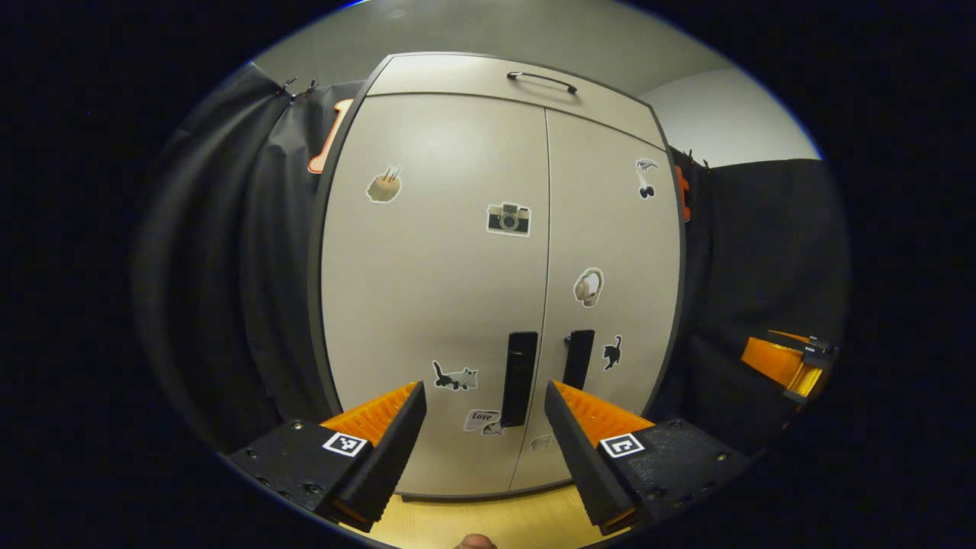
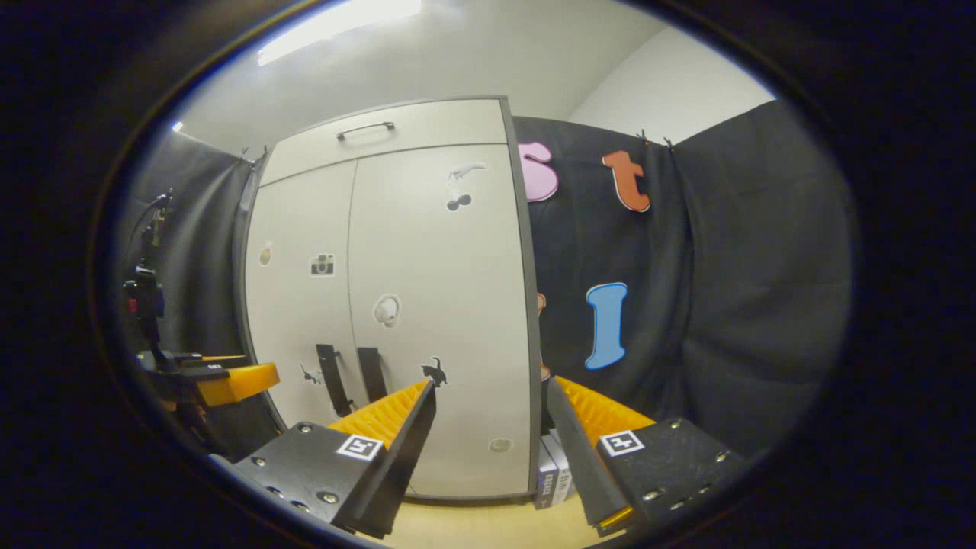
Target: Grab one shoe with the right hand and put it into the shoe cabinet, grab the other shoe with the left hand and put it into the shoe cabinet; then close the right door with the right hand and the left door with the left hand.
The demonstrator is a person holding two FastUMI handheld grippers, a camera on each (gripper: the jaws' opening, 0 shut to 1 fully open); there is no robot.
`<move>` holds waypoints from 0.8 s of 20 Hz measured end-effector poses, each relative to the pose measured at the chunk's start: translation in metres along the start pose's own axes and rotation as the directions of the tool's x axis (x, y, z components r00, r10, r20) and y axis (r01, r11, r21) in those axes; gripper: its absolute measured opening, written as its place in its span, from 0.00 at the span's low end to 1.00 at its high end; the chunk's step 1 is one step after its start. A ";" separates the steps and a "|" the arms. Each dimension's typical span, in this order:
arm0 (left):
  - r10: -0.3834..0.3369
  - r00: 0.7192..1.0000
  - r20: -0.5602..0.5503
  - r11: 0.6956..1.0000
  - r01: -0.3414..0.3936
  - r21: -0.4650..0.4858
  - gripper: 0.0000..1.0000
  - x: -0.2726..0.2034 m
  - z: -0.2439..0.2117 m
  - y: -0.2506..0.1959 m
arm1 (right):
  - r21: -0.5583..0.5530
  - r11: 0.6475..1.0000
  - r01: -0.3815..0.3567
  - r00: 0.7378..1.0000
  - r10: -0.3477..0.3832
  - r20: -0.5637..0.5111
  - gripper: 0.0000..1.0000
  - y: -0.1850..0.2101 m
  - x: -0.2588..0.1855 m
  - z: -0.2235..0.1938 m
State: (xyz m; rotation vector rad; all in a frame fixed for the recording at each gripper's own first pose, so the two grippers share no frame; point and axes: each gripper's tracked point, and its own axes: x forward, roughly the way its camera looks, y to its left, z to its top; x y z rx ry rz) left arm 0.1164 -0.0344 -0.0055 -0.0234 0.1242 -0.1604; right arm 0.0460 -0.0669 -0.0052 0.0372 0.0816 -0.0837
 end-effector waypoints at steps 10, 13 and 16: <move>0.017 0.998 0.053 1.000 -0.018 0.013 0.95 -0.039 0.022 0.005 | 0.000 1.000 -0.021 1.000 0.021 0.013 0.88 0.015 -0.016 0.004; 0.014 0.998 0.053 1.000 -0.015 0.013 0.95 -0.041 0.020 0.005 | -0.001 1.000 -0.020 1.000 0.020 0.018 0.88 0.017 -0.022 0.006; 0.010 0.999 0.048 1.000 -0.011 0.014 0.95 -0.043 0.015 0.003 | 0.000 1.000 -0.020 1.000 0.020 0.022 0.88 0.018 -0.028 0.008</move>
